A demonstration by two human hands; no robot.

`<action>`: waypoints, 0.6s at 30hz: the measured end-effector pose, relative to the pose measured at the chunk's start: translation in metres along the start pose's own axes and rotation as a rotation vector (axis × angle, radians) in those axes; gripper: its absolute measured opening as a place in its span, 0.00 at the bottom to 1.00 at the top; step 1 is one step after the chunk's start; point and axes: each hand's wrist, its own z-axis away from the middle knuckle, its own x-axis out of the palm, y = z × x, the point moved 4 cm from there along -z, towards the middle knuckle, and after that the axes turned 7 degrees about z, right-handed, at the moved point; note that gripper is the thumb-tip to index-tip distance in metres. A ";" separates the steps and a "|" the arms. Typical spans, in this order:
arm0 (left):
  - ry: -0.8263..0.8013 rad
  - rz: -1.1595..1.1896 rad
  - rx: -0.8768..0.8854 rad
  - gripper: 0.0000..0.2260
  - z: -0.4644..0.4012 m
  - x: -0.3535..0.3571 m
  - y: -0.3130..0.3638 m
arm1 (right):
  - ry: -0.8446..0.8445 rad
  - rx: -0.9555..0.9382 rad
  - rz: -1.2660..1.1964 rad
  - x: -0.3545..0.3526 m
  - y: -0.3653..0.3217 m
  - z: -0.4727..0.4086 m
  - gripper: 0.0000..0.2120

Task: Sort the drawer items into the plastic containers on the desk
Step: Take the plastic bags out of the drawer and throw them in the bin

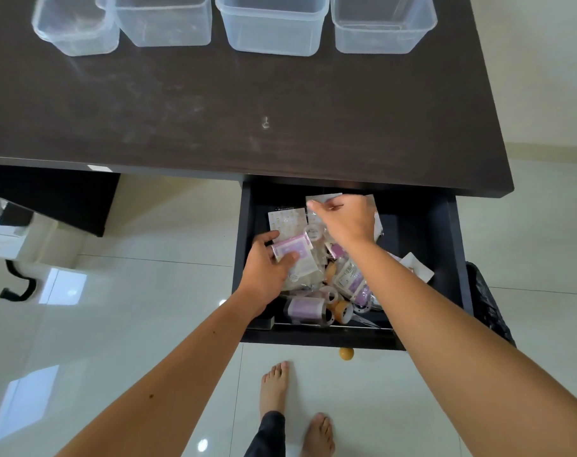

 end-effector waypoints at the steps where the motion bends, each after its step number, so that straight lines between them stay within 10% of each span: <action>1: 0.000 -0.012 0.000 0.24 0.000 0.000 -0.001 | 0.013 0.004 0.023 0.003 -0.001 -0.001 0.18; 18: 0.013 0.057 0.016 0.12 0.007 0.005 0.013 | -0.179 0.091 -0.381 -0.048 0.028 0.018 0.06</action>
